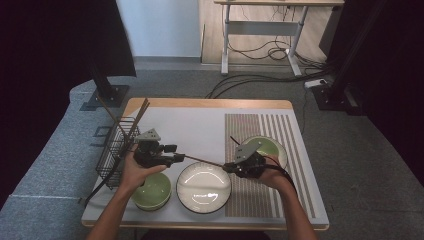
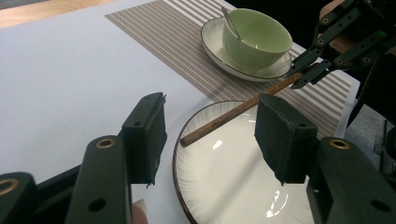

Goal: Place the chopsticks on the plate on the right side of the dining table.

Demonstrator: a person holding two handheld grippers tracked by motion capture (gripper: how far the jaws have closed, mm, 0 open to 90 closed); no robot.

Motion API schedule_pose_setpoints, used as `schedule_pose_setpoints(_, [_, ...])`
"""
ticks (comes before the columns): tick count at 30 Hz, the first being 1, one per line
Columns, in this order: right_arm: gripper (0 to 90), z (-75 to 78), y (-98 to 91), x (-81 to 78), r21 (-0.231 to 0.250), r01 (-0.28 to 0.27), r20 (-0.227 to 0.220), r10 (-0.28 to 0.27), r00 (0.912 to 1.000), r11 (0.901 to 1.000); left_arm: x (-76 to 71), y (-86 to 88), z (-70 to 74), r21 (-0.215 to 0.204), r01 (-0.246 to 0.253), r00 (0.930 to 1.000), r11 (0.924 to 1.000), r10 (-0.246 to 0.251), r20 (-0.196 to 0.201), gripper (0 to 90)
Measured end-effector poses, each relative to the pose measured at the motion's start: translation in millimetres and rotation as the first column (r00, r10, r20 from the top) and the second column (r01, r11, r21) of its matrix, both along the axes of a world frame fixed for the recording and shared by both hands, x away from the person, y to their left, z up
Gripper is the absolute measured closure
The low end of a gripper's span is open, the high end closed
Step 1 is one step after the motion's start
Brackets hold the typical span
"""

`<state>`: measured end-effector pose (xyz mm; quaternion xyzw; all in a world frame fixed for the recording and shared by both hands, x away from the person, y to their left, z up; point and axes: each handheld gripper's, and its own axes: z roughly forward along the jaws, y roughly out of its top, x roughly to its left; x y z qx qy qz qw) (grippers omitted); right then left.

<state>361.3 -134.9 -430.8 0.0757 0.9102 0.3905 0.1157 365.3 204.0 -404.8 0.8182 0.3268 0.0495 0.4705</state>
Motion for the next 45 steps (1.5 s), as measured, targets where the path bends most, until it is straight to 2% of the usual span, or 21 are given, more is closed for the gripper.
schedule_pose_setpoints(7, [84.4, -5.2, -11.2, -5.1, 0.046, 0.045, -0.004, -0.044, 0.9990, 0.9979, -8.7, 0.7, -1.5, -0.022, -0.006, 0.9995, 0.9997, 0.007, 0.032, 43.0])
schedule_pose_setpoints(16, [84.3, -12.1, -18.6, -8.9, 0.076, 0.094, -0.018, -0.093, 0.9955, 0.9927, -18.3, 1.1, -0.6, 0.007, -0.015, 0.9972, 0.9999, 0.015, 0.074, 43.1])
schedule_pose_setpoints(20, [84.4, -17.0, -19.3, -9.1, 0.083, 0.108, -0.029, -0.106, 0.9940, 0.9907, -22.2, 1.1, -0.2, 0.007, -0.008, 0.9968, 0.9999, 0.007, 0.079, 43.2])
schedule_pose_setpoints(26, [84.4, -22.3, -20.5, -11.0, 0.111, 0.131, -0.047, -0.126, 0.9908, 0.9851, -27.6, 4.4, 2.3, 0.016, -0.028, 0.9943, 0.9995, 0.026, 0.103, 43.2])
schedule_pose_setpoints(33, [84.3, -25.7, -24.3, -11.9, 0.136, 0.158, -0.072, -0.149, 0.9862, 0.9780, -33.1, 10.7, 2.9, 0.004, -0.041, 0.9936, 0.9991, 0.041, 0.105, 43.3])
schedule_pose_setpoints(45, [84.3, -25.8, -30.4, -12.9, 0.166, 0.201, -0.083, -0.189, 0.9784, 0.9654, -40.2, 19.7, 1.7, -0.009, -0.057, 0.9911, 0.9983, 0.058, 0.120, 43.4])
